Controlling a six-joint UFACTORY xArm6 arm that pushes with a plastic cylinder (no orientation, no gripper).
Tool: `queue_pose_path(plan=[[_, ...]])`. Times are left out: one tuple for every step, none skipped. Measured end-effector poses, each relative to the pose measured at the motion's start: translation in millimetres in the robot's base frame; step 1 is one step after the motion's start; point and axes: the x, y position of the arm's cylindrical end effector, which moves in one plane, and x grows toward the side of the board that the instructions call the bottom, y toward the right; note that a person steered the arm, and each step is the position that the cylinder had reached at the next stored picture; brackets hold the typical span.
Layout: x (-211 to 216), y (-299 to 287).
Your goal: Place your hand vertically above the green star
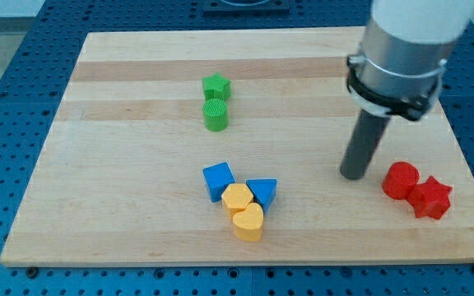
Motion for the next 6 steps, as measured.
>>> queue_pose_path(plan=[[-57.2,-20.6],[-124.3,-42.6],[-165.8,-74.1],[-189.9,-116.0],[-207.5,-159.0],[-214.3,-192.3]])
